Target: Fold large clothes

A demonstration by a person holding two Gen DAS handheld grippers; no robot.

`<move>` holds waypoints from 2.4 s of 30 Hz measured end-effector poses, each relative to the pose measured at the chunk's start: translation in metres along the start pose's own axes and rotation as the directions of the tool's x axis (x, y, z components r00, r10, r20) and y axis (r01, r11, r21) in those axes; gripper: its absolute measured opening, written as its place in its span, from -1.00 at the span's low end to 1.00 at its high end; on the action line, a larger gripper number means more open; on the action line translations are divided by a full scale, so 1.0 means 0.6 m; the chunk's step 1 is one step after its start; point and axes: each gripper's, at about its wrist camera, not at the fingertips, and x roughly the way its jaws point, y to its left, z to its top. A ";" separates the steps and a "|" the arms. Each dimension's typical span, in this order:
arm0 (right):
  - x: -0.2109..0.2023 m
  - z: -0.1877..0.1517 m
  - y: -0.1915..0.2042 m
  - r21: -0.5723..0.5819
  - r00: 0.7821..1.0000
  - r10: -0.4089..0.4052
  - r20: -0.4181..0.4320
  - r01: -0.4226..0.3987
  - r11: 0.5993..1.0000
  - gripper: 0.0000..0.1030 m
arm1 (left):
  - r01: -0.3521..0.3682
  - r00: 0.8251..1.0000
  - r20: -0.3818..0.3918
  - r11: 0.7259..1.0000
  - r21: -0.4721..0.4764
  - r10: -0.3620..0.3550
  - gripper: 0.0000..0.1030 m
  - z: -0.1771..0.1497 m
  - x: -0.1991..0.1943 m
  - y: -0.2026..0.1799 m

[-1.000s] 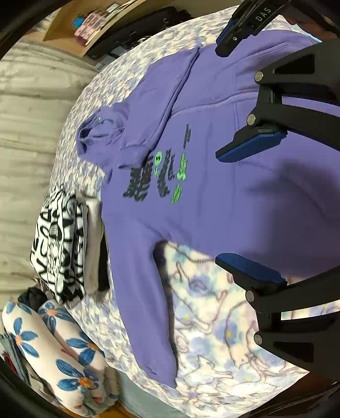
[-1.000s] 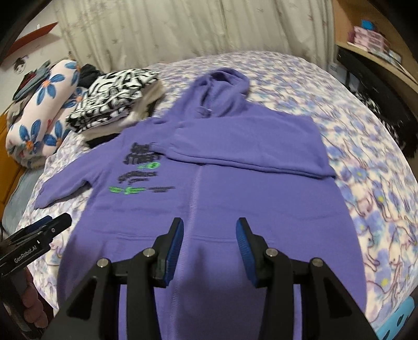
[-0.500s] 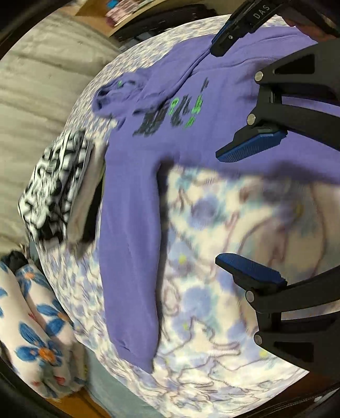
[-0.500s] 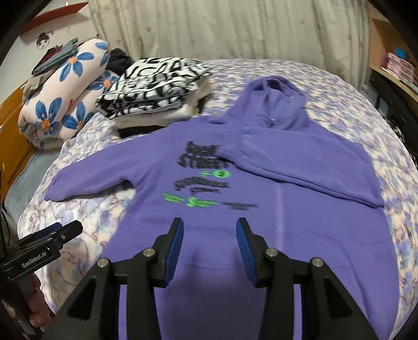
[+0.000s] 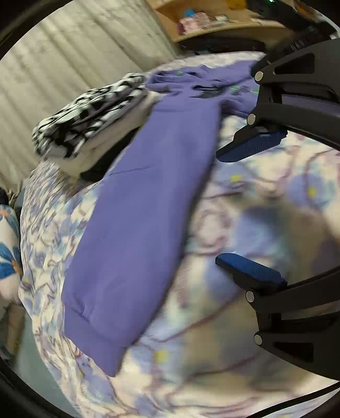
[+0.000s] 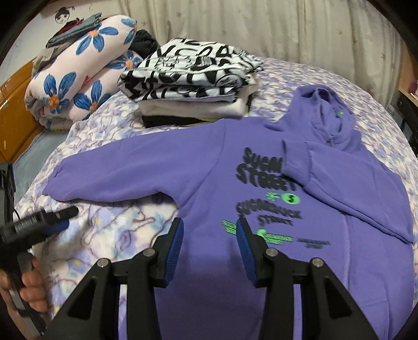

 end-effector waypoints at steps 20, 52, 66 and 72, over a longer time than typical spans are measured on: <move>0.045 -0.014 -0.034 0.089 0.997 0.034 -0.071 -0.028 0.996 -0.19 | -0.198 0.966 0.180 0.979 0.040 0.188 -0.90 0.092 -0.023 -0.016; -0.048 -0.141 -0.388 0.446 1.000 0.021 0.008 -0.022 0.895 -0.19 | -0.100 0.987 -0.024 0.723 0.683 0.160 0.39 -0.276 0.167 -0.509; -0.067 -0.123 -0.338 0.369 0.994 0.092 0.055 -0.105 0.923 0.02 | -0.037 0.999 -0.003 0.827 0.561 0.047 0.55 -0.232 0.036 -0.462; -0.076 -0.110 -0.290 0.288 0.987 0.147 0.070 -0.161 0.944 0.09 | -0.108 0.994 0.059 0.840 0.531 0.091 0.56 -0.226 -0.006 -0.420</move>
